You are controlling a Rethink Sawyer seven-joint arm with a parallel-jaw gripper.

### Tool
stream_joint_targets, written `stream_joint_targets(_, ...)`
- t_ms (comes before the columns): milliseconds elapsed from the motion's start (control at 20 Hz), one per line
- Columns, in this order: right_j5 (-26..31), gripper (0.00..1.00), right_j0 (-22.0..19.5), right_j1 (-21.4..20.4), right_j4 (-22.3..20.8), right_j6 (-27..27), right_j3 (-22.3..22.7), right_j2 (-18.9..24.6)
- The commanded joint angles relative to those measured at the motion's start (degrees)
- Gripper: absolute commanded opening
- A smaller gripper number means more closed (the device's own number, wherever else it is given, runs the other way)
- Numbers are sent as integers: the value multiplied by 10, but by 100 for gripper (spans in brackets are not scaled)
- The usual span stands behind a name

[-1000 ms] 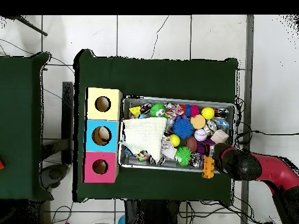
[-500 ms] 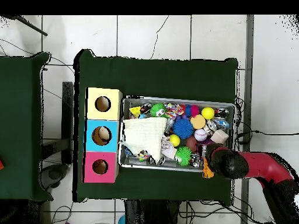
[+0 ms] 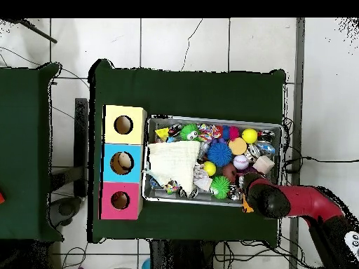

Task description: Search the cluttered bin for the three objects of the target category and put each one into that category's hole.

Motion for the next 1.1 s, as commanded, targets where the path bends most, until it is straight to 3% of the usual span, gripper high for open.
stream_joint_targets(50,-21,100,-4,68,-35,0,-20,-45)
stream_joint_targets(650,-82,100,8,136,-62,-1,-72,-77)
stream_joint_targets(1100,-110,100,13,149,-58,-7,-83,-89)
